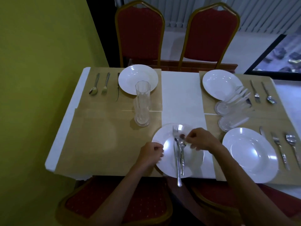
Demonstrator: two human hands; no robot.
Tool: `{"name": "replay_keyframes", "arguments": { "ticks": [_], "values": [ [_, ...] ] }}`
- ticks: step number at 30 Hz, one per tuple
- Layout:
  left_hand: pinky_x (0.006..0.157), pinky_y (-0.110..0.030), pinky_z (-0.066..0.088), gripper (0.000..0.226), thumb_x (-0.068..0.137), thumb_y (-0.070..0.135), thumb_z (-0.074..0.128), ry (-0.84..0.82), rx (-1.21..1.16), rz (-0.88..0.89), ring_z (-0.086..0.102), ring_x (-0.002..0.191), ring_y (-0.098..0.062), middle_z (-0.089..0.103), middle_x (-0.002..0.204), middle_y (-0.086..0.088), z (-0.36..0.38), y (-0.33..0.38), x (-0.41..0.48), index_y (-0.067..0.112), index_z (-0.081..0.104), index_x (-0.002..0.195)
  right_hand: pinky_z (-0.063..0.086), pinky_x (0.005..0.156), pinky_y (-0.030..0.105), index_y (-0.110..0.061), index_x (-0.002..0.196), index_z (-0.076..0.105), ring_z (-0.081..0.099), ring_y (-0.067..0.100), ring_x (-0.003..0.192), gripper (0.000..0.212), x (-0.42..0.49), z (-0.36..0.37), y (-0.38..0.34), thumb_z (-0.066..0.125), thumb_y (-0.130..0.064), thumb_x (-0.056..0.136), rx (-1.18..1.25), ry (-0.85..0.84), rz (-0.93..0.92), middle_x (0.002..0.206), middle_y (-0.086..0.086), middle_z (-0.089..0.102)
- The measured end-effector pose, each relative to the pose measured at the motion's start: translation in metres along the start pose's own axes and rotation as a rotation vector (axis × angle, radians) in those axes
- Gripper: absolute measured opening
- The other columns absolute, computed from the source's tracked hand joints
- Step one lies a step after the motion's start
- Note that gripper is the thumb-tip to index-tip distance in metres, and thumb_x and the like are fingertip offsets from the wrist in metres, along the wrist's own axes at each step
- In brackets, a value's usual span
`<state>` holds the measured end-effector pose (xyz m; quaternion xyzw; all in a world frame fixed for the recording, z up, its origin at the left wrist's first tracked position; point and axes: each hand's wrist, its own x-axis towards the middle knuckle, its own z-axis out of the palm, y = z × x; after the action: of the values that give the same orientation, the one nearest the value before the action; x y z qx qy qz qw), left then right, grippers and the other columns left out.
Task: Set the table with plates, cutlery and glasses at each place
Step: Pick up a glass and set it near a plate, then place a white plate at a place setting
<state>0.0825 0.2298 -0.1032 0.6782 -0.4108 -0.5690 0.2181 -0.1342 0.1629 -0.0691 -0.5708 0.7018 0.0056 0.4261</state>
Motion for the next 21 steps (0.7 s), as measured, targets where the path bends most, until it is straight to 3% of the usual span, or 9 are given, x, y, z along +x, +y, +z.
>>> {"name": "replay_keyframes", "arguments": {
  "ticks": [4, 7, 10, 12, 14, 17, 19, 21],
  "values": [
    [0.074, -0.045, 0.061, 0.025, 0.085, 0.015, 0.052, -0.032, 0.215, 0.036, 0.073, 0.067, -0.022, 0.073, 0.072, -0.012, 0.031, 0.004, 0.004, 0.001, 0.067, 0.071, 0.063, 0.063, 0.034, -0.002, 0.078, 0.074, 0.075, 0.025, 0.066, 0.026, -0.002, 0.014, 0.028, 0.065, -0.024, 0.090, -0.080, -0.092, 0.072, 0.072, 0.013, 0.075],
    [0.079, -0.039, 0.059, 0.026, 0.086, 0.020, 0.053, -0.020, 0.353, 0.047, 0.070, 0.076, -0.024, 0.072, 0.077, -0.011, 0.053, 0.005, 0.005, 0.006, 0.071, 0.075, 0.062, 0.065, 0.036, -0.001, 0.078, 0.073, 0.073, 0.025, 0.064, 0.028, -0.003, 0.024, 0.049, 0.062, -0.024, 0.089, -0.115, -0.006, 0.081, 0.069, 0.011, 0.074],
    [0.077, -0.025, 0.046, 0.016, 0.089, 0.018, 0.059, 0.231, 0.358, 0.053, 0.064, 0.093, -0.017, 0.069, 0.105, -0.002, 0.062, 0.007, 0.002, 0.017, 0.070, 0.102, 0.049, 0.064, 0.034, -0.005, 0.090, 0.061, 0.065, 0.025, 0.079, 0.018, -0.008, 0.023, 0.068, 0.060, -0.022, 0.089, -0.097, 0.226, 0.062, 0.086, 0.007, 0.065],
    [0.078, -0.029, 0.042, 0.024, 0.089, 0.019, 0.063, 0.462, 0.353, 0.029, 0.057, 0.102, -0.022, 0.057, 0.115, -0.005, 0.056, 0.005, 0.001, 0.018, 0.060, 0.112, 0.042, 0.069, 0.032, -0.011, 0.101, 0.051, 0.059, 0.025, 0.088, 0.021, -0.008, 0.022, 0.081, 0.060, -0.026, 0.090, -0.036, 0.311, 0.086, 0.097, 0.000, 0.052],
    [0.085, -0.037, 0.045, 0.032, 0.087, 0.020, 0.064, 0.570, 0.392, -0.062, 0.051, 0.112, -0.028, 0.051, 0.120, -0.008, 0.048, -0.004, 0.004, 0.015, 0.055, 0.118, 0.045, 0.075, 0.033, -0.011, 0.105, 0.050, 0.059, 0.026, 0.093, 0.025, 0.000, 0.022, 0.091, 0.060, -0.030, 0.092, -0.013, 0.265, 0.081, 0.100, 0.001, 0.053],
    [0.087, -0.036, 0.046, 0.030, 0.087, 0.010, 0.055, 0.445, 0.321, -0.143, 0.055, 0.113, -0.033, 0.059, 0.120, -0.012, 0.039, -0.013, 0.005, 0.011, 0.057, 0.116, 0.057, 0.077, 0.043, -0.005, 0.086, 0.056, 0.066, 0.029, 0.080, 0.020, 0.012, 0.020, 0.097, 0.058, -0.024, 0.092, 0.020, 0.108, -0.003, 0.086, 0.010, 0.064],
    [0.082, -0.027, 0.040, 0.032, 0.087, 0.004, 0.047, 0.319, 0.275, -0.145, 0.058, 0.108, -0.029, 0.065, 0.119, -0.007, 0.037, -0.013, 0.002, 0.014, 0.061, 0.114, 0.058, 0.073, 0.050, -0.006, 0.071, 0.050, 0.067, 0.034, 0.073, 0.025, 0.016, 0.016, 0.098, 0.060, -0.020, 0.088, 0.017, 0.088, -0.051, 0.073, 0.010, 0.059],
    [0.079, -0.025, 0.037, 0.033, 0.086, 0.002, 0.044, 0.311, 0.267, -0.145, 0.056, 0.097, -0.023, 0.067, 0.114, -0.005, 0.031, -0.014, 0.001, 0.019, 0.063, 0.106, 0.058, 0.072, 0.050, -0.003, 0.069, 0.051, 0.068, 0.035, 0.072, 0.026, 0.017, 0.012, 0.095, 0.062, -0.020, 0.085, 0.030, 0.081, -0.076, 0.070, 0.013, 0.060]
  ]
}}
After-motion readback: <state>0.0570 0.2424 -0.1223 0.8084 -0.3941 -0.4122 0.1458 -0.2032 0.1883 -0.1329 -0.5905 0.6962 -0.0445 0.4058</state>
